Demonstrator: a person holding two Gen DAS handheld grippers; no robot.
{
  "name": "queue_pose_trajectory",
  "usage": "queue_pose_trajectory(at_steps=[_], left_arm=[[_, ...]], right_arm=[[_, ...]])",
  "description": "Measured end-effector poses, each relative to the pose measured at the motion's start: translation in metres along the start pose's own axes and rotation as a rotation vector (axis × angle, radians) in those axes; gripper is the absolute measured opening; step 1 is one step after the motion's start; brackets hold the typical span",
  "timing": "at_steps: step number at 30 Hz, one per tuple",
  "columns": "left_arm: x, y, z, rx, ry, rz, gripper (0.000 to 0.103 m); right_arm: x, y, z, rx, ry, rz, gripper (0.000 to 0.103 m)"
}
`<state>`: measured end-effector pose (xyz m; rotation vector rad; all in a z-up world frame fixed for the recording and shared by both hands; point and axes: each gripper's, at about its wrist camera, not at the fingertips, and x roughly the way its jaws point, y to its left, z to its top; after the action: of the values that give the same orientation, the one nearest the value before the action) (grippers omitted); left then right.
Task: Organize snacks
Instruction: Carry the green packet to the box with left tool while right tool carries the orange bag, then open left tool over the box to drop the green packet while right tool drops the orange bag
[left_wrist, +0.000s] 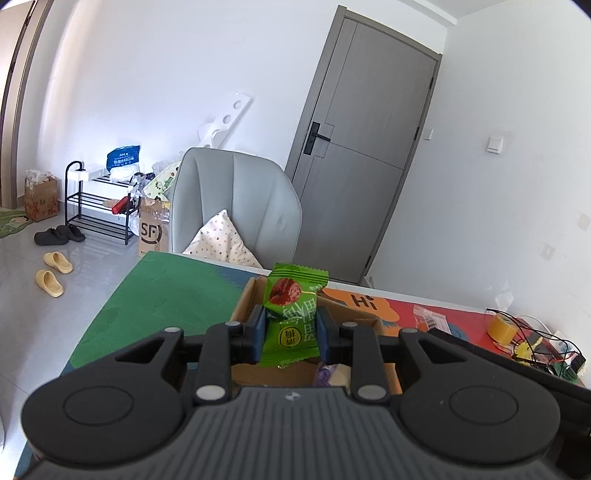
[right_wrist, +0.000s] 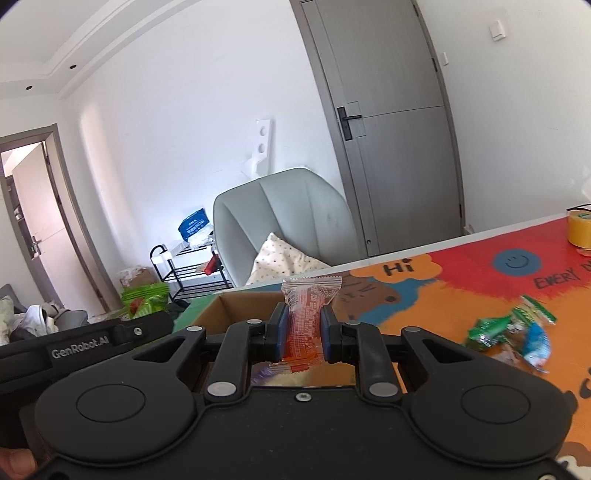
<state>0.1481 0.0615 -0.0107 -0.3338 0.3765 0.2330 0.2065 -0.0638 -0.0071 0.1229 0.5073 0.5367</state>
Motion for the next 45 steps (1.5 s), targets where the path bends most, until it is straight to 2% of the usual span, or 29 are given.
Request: queue_pose_trajectory(at_steps=[7, 16, 20, 22, 24, 27, 31, 33, 35, 45], left_arm=[[0.017, 0.003, 0.008, -0.003, 0.042, -0.009, 0.03], [0.017, 0.02, 0.015, -0.037, 0.042, 0.006, 0.035], [0.015, 0.029, 0.017, -0.053, 0.041, 0.019, 0.042], [0.014, 0.032, 0.019, -0.058, 0.034, 0.026, 0.044], [0.013, 0.034, 0.02, -0.064, 0.031, 0.036, 0.048], [0.013, 0.035, 0.019, -0.067, 0.03, 0.039, 0.055], [0.016, 0.032, 0.017, -0.064, 0.047, 0.027, 0.059], [0.015, 0.03, 0.015, -0.063, 0.049, 0.03, 0.069], [0.013, 0.028, 0.011, -0.06, 0.047, 0.031, 0.074], [0.007, 0.014, -0.001, -0.03, 0.05, 0.061, 0.089]], right_arm=[[0.015, 0.012, 0.007, -0.008, 0.011, 0.01, 0.02], [0.034, 0.022, 0.011, -0.008, 0.043, 0.028, 0.02], [0.044, 0.031, 0.011, 0.003, 0.068, 0.056, 0.02], [0.048, 0.034, 0.012, 0.018, 0.08, 0.08, 0.024], [0.05, 0.036, 0.012, 0.017, 0.08, 0.081, 0.035], [0.048, 0.033, 0.012, 0.031, 0.083, 0.068, 0.038], [0.041, 0.022, 0.01, 0.06, 0.077, 0.019, 0.051], [0.035, 0.016, 0.009, 0.071, 0.069, -0.002, 0.058], [0.029, 0.01, 0.007, 0.078, 0.062, -0.023, 0.062], [0.005, -0.015, -0.009, 0.109, 0.065, -0.067, 0.084]])
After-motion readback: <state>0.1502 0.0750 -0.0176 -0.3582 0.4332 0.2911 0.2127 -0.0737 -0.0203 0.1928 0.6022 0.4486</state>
